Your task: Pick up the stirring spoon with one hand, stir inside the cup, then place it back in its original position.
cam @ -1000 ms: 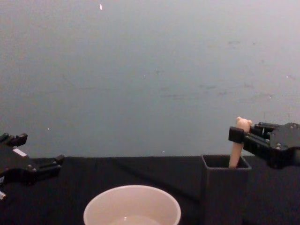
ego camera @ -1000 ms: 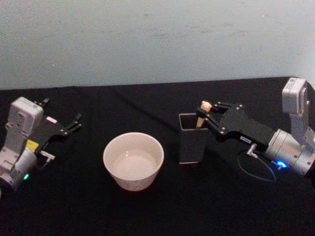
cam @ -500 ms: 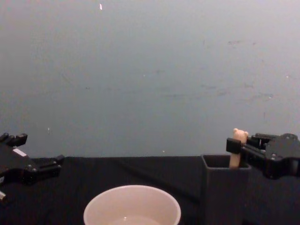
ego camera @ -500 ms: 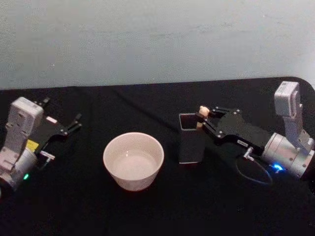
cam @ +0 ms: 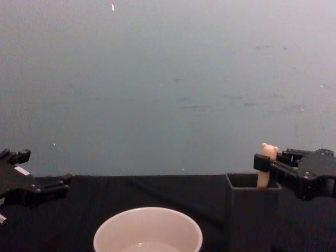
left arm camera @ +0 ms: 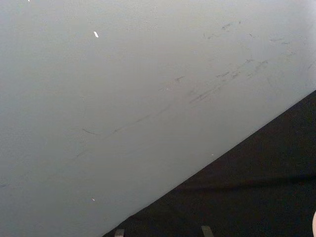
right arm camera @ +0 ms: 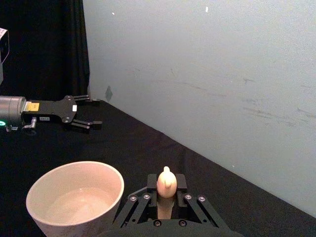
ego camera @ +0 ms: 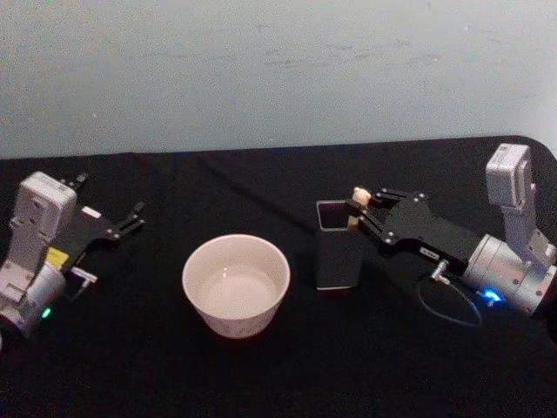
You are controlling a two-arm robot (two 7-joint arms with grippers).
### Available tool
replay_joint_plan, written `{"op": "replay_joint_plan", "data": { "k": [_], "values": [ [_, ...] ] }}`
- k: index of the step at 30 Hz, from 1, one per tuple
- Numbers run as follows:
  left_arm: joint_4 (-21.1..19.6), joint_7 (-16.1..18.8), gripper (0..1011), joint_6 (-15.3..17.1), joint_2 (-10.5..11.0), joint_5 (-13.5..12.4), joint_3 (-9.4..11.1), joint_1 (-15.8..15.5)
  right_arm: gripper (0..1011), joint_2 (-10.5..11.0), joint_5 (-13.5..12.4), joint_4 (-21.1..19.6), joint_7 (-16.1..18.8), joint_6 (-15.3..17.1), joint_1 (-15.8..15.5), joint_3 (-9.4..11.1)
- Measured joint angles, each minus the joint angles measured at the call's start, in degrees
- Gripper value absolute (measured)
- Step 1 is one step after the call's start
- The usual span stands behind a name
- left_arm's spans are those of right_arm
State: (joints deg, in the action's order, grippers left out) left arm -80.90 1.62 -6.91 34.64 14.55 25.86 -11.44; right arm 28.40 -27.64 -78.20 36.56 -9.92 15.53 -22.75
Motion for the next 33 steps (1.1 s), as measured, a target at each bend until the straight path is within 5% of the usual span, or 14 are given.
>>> {"op": "replay_joint_plan", "data": {
  "k": [5, 25, 33],
  "values": [
    [0.00, 0.00, 1001, 0.00, 0.00, 0.00, 0.00, 0.00, 299, 0.00, -0.05, -0.01, 0.04, -0.03, -0.01, 0.03],
    [0.00, 0.00, 1001, 0.00, 0.00, 0.00, 0.00, 0.00, 938, 0.00, -0.14, -0.04, 0.15, -0.11, -0.01, 0.06],
    [0.00, 0.00, 1001, 0.00, 0.00, 0.00, 0.00, 0.00, 1002, -0.09, -0.29, -0.30, 0.10, -0.54, 0.03, 0.46]
  ]
}}
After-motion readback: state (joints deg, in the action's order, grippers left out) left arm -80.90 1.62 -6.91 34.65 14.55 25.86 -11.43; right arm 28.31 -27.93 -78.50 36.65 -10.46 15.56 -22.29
